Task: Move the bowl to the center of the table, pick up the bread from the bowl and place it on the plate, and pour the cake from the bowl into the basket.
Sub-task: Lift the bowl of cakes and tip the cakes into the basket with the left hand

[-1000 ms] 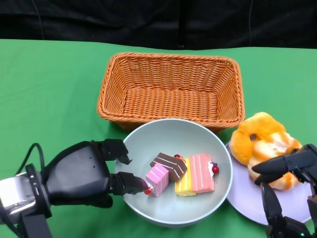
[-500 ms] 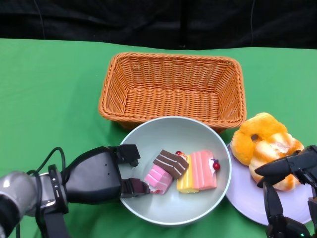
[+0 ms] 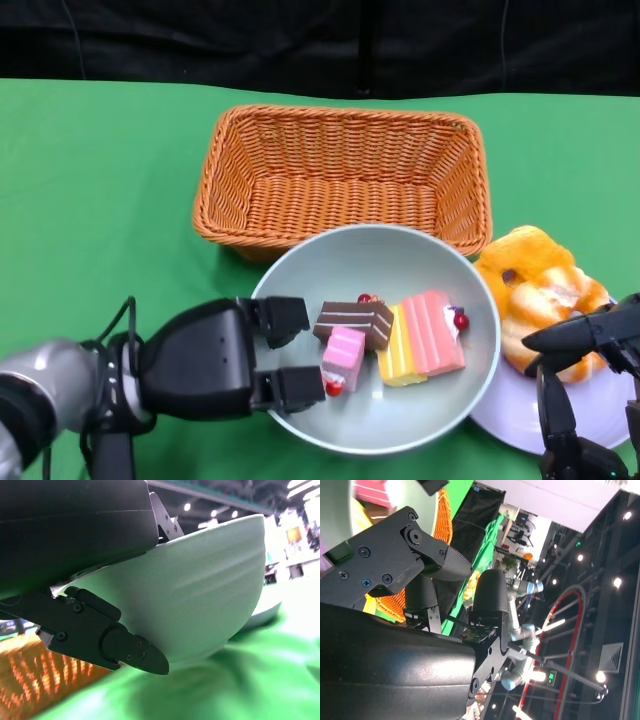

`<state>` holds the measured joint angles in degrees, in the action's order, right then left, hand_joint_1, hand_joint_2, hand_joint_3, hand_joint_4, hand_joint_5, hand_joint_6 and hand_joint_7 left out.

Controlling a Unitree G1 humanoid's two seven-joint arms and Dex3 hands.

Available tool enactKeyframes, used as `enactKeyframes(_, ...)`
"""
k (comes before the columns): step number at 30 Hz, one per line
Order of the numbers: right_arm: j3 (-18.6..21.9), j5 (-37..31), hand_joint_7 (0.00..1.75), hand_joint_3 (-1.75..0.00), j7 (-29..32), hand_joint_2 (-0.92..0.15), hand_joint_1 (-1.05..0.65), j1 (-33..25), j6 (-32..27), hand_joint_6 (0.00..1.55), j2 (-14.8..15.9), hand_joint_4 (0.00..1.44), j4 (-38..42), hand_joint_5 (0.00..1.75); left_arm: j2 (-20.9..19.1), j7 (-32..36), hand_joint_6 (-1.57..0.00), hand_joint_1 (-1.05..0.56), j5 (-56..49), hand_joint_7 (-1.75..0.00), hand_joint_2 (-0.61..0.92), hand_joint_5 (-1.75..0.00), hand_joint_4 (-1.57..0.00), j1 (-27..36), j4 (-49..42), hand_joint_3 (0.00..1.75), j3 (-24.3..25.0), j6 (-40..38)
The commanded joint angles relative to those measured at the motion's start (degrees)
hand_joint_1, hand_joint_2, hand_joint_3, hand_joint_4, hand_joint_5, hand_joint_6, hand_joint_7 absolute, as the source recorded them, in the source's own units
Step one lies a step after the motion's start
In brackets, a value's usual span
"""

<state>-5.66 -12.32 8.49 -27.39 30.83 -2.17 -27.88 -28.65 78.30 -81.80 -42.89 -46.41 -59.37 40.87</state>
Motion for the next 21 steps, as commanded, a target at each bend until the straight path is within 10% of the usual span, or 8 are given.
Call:
enactKeyframes(1,0.52,-0.59,1.36,-1.14,0.53,-0.49,-0.09,-0.46,0.95,0.52,-0.39,0.58,0.11,1.59,-4.57,-5.94,-0.73,-0.29,4.08,-1.75,0.85,-1.75,-0.98,0.98,5.43,0.11,2.73,2.39)
enactKeyframes(11,0.18,0.70,1.37,-1.12,0.08,-0.51,-0.09,-0.97,1.12,0.53,-0.61,0.60,0.55,1.60,-12.00,-27.73,-0.80,-0.15,22.84,-1.75,0.82,-1.75,-1.02,9.37,19.87,0.12,16.20,12.85)
enactKeyframes(14,-0.30,1.25,1.39,-1.05,-0.53,-0.55,-0.10,-1.13,0.94,0.53,-0.39,0.59,0.81,1.61,-12.04,-33.62,-0.81,-0.09,28.47,-1.75,0.35,-1.75,-1.05,10.31,21.72,1.16,20.61,15.50)
enactKeyframes(21,-1.75,1.99,1.42,-1.03,-2.51,-0.56,-0.10,-1.43,1.48,0.53,0.65,0.56,2.96,1.64,-9.00,-51.48,-0.80,-0.11,45.21,-1.75,0.13,-1.75,-1.08,10.28,22.16,1.50,27.35,19.01)
